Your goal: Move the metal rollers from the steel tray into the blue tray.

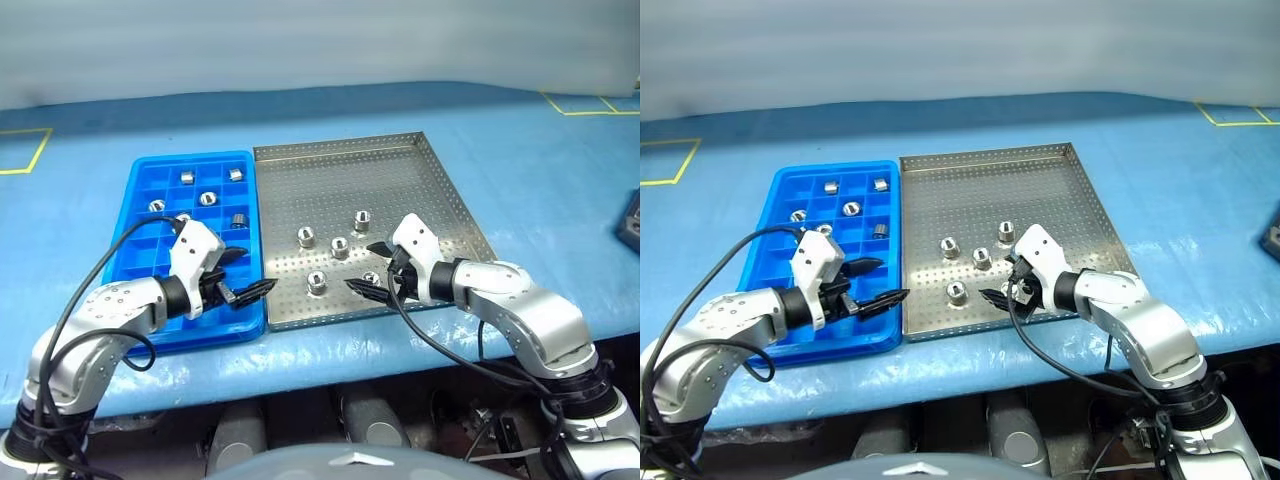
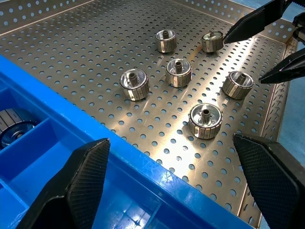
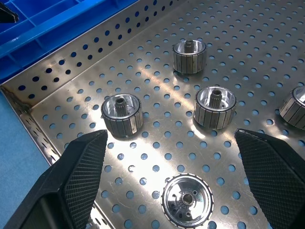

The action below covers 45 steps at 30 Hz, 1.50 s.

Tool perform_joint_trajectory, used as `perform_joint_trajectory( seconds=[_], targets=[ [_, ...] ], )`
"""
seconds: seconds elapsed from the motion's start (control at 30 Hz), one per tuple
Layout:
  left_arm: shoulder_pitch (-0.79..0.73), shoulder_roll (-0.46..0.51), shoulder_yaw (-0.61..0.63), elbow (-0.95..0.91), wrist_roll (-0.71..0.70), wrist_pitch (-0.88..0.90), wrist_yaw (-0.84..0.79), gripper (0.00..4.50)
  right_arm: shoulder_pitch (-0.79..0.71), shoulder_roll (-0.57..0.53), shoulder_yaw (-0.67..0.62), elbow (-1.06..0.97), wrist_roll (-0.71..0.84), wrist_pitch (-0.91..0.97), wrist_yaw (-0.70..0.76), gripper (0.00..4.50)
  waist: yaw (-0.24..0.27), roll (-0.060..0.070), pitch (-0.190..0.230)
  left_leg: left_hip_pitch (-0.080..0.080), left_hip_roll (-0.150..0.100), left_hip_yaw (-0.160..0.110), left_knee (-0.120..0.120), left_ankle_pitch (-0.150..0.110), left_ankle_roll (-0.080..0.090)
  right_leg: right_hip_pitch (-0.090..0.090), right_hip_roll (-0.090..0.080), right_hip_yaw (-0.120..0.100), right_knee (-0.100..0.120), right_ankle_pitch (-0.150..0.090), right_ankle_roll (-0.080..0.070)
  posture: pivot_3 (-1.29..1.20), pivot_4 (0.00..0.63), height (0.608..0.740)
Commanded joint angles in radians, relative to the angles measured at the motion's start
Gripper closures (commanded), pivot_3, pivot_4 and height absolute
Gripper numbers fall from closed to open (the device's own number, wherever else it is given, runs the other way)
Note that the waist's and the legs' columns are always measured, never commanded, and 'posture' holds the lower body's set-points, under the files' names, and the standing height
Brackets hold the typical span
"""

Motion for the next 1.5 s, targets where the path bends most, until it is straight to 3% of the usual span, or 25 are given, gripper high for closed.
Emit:
perform_joint_trajectory(
  seconds=[0.03, 1.1, 1.33, 1.5],
  targets=[
    [0.001, 0.004, 0.022, -0.045, -0.02, 0.003, -0.002, 0.02, -0.012, -0.008, -0.01, -0.018, -0.002, -0.015, 0.007, 0.0, 0.001, 0.0, 0.0, 0.0, 0.0, 0.0, 0.0, 0.0, 0.0, 0.0, 0.0, 0.0, 0.0, 0.0, 0.0, -0.08, 0.15, 0.74],
    [-0.009, 0.009, 0.014, -0.031, -0.011, 0.001, -0.021, 0.02, 0.005, -0.016, -0.024, -0.03, 0.006, 0.006, -0.009, 0.0, 0.0, 0.0, 0.0, 0.0, 0.0, 0.0, 0.0, 0.0, 0.0, 0.0, 0.0, 0.0, 0.0, 0.0, 0.0, -0.09, 0.15, 0.74],
    [-0.136, 0.044, -0.015, 0.036, 0.002, -0.008, -0.085, 0.02, 0.006, 0.016, -0.019, -0.028, 0.0, -0.016, -0.033, 0.0, 0.001, 0.0, 0.0, 0.0, 0.0, 0.0, 0.001, 0.0, 0.0, 0.0, 0.0, 0.0, 0.001, 0.0, 0.0, -0.09, 0.15, 0.74],
    [-0.392, 0.027, -0.148, 0.191, 0.052, -0.016, -0.177, 0.02, 0.026, 0.069, -0.018, -0.043, -0.002, -0.041, -0.065, 0.0, 0.003, 0.0, 0.0, 0.0, -0.001, -0.001, 0.003, 0.0, 0.0, 0.001, 0.0, 0.0, 0.001, 0.001, 0.002, -0.11, 0.15, 0.74]
  ],
)
